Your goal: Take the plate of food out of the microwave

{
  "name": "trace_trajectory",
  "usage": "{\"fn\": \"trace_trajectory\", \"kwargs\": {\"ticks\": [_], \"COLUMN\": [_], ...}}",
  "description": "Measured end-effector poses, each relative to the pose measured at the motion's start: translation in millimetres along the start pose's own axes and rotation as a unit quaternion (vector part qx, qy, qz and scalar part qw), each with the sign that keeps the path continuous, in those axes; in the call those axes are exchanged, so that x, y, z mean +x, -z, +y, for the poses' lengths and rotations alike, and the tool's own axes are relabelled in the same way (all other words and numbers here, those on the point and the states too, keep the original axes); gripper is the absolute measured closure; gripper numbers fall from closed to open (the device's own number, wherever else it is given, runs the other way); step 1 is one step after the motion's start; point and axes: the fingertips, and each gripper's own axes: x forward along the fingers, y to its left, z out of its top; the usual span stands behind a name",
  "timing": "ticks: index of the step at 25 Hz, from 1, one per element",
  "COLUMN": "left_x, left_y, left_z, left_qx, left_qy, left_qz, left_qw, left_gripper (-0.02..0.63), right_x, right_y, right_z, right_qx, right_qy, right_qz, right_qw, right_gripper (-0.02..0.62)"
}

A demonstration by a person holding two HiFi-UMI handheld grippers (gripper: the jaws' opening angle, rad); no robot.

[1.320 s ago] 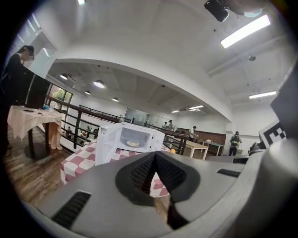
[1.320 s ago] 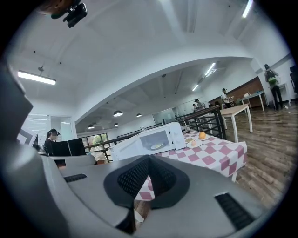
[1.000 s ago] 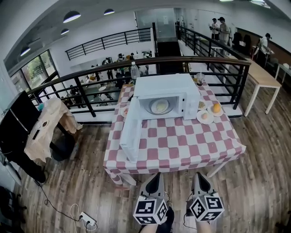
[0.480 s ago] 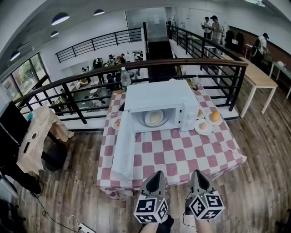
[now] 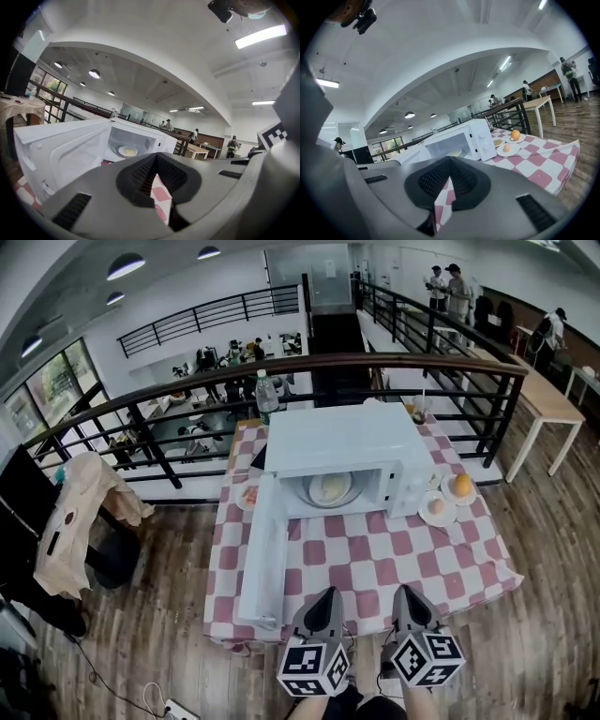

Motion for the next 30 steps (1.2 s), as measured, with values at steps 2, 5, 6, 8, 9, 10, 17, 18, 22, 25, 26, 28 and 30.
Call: {"fn": "trace_trajectory", "kwargs": {"ticks": [2, 5, 6, 8, 9, 10, 17, 18, 22, 25, 26, 28, 30], "left_x": [7, 16, 19, 25, 28, 31, 63, 69, 99, 121, 128, 139, 149], "left_y": [1, 4, 4, 5, 6, 7, 12, 13, 14, 14, 13, 12, 12], "left_z": [5, 10, 12, 14, 16, 17, 32, 32, 33, 32, 32, 34, 38], "left_qx": [-0.003, -0.007, -0.009, -0.012, -0.012, -0.013, -0.024, -0.026, -0.041, -0.054, -0.053, -0.049, -0.051], "left_qy": [-0.002, -0.005, -0.006, -0.009, -0.011, -0.013, -0.045, -0.049, -0.062, -0.065, -0.067, -0.076, -0.086], "left_qz": [0.003, 0.007, 0.008, 0.009, 0.010, 0.011, 0.020, 0.021, 0.023, 0.023, 0.023, 0.023, 0.023], "left_qw": [1.0000, 0.9999, 0.9999, 0.9999, 0.9998, 0.9998, 0.9985, 0.9982, 0.9970, 0.9961, 0.9960, 0.9956, 0.9947], "left_gripper": [0.598, 0.598, 0.598, 0.600, 0.598, 0.598, 0.598, 0.599, 0.598, 0.598, 0.598, 0.598, 0.598], "right_x": [9, 20, 24, 31, 34, 39, 80, 86, 113, 134, 141, 153, 166], "right_y": [1, 1, 0, 0, 1, 3, 7, 7, 2, -1, -2, -4, -7], "right_z": [1, -1, -2, -5, -7, -9, -18, -21, -34, -47, -51, -57, -60], "right_qx": [0.002, -0.002, -0.003, -0.006, -0.007, -0.007, -0.003, -0.003, 0.000, 0.019, 0.028, 0.038, 0.037], "right_qy": [-0.003, -0.003, -0.004, -0.004, -0.004, -0.004, -0.030, -0.034, -0.048, -0.054, -0.056, -0.060, -0.065], "right_qz": [0.005, 0.010, 0.012, 0.016, 0.018, 0.021, 0.051, 0.055, 0.069, 0.081, 0.084, 0.089, 0.091], "right_qw": [1.000, 1.000, 1.000, 1.000, 1.000, 1.000, 0.998, 0.998, 0.996, 0.995, 0.994, 0.993, 0.993], "right_gripper": [0.604, 0.604, 0.604, 0.605, 0.604, 0.605, 0.604, 0.604, 0.605, 0.605, 0.604, 0.605, 0.604]}}
